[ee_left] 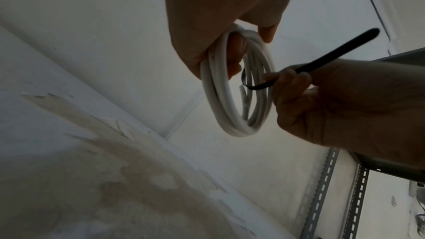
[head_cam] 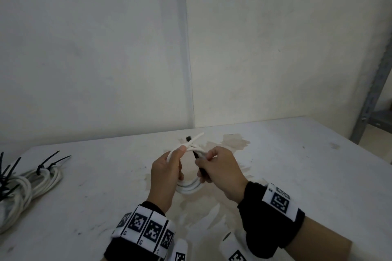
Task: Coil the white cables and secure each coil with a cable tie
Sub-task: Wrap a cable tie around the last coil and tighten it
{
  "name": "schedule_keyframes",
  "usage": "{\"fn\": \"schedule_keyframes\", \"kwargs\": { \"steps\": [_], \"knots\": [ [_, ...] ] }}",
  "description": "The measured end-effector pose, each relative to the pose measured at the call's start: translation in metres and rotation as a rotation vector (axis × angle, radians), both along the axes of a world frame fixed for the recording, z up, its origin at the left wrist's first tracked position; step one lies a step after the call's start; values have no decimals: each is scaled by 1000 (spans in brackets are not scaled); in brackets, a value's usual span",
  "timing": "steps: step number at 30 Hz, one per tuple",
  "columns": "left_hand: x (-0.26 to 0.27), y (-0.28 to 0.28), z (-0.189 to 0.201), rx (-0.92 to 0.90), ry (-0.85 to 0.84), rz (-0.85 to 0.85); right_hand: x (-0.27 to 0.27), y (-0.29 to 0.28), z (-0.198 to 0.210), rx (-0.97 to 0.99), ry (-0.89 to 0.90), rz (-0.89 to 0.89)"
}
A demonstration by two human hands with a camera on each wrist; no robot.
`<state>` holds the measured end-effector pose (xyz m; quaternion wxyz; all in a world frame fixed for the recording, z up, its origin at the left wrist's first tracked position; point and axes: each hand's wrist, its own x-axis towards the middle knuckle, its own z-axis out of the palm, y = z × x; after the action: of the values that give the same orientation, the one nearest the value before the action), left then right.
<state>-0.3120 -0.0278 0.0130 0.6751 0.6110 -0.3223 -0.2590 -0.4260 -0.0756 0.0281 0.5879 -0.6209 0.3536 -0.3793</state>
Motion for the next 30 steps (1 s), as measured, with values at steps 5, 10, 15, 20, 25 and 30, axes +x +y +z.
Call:
{"fn": "schedule_keyframes", "kwargs": {
  "steps": [5,10,15,20,25,30],
  "knots": [
    [-3,4,0,-13,30,-33,-1,6,6,-47,-102,68],
    [0,2,5,-53,106,-99,-5,9,4,-144,-81,147],
    [-1,6,10,-83,127,-189,-7,7,6,-213,-67,225],
    [7,8,12,-148,226,-230,-15,6,8,-209,-15,416],
    [6,8,10,-150,297,-246,-15,7,17,-406,-59,316],
    [4,6,10,-170,311,-267,-7,5,17,-423,-122,242]
  ]
}}
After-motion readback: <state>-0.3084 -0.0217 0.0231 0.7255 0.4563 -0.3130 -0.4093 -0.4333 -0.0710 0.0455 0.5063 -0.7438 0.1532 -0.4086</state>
